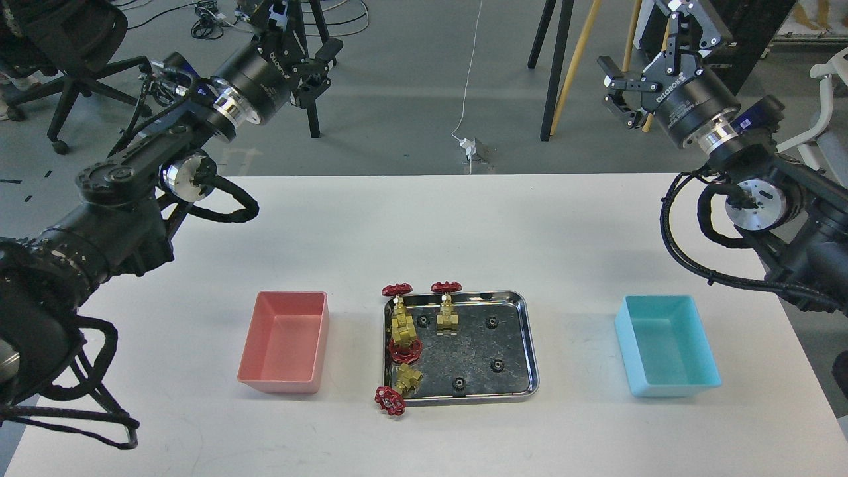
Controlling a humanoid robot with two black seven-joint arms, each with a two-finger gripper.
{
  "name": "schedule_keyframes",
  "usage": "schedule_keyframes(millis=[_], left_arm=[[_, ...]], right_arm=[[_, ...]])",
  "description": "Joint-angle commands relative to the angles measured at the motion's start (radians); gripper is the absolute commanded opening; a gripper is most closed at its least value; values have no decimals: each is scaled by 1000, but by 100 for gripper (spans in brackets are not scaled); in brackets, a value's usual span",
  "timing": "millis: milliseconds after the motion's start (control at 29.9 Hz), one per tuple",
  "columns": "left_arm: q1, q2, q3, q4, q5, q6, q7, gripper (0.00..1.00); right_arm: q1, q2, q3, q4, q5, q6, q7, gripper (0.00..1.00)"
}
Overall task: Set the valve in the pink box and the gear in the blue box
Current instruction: 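Raise the left arm and swing the left gripper over the table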
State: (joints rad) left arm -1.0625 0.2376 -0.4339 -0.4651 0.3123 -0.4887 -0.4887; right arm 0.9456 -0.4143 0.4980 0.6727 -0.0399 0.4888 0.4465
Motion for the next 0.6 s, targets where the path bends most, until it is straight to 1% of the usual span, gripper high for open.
schedule_keyframes(millis=[0, 134, 301, 401, 468, 568], left_arm=[[1, 2, 9, 0, 2, 0, 0, 100], [1, 28, 0, 0, -2, 0, 0, 100], [18, 19, -9, 2, -25, 0, 0, 100], [18, 8, -9, -4, -25, 0, 0, 100], [18, 9, -9, -42, -25, 0, 0, 100], [29, 29, -11, -182, -15, 0, 0, 100]], right_arm=[[-1, 0, -1, -1, -2, 0, 0, 100], [2, 2, 2, -4, 0, 0, 0, 100], [24, 0, 17, -5, 0, 0, -6, 100], [80, -12, 19, -13, 0, 0, -40, 100], [116, -14, 19, -21, 2, 0, -63, 100], [148, -18, 21, -25, 9, 0, -68, 100]])
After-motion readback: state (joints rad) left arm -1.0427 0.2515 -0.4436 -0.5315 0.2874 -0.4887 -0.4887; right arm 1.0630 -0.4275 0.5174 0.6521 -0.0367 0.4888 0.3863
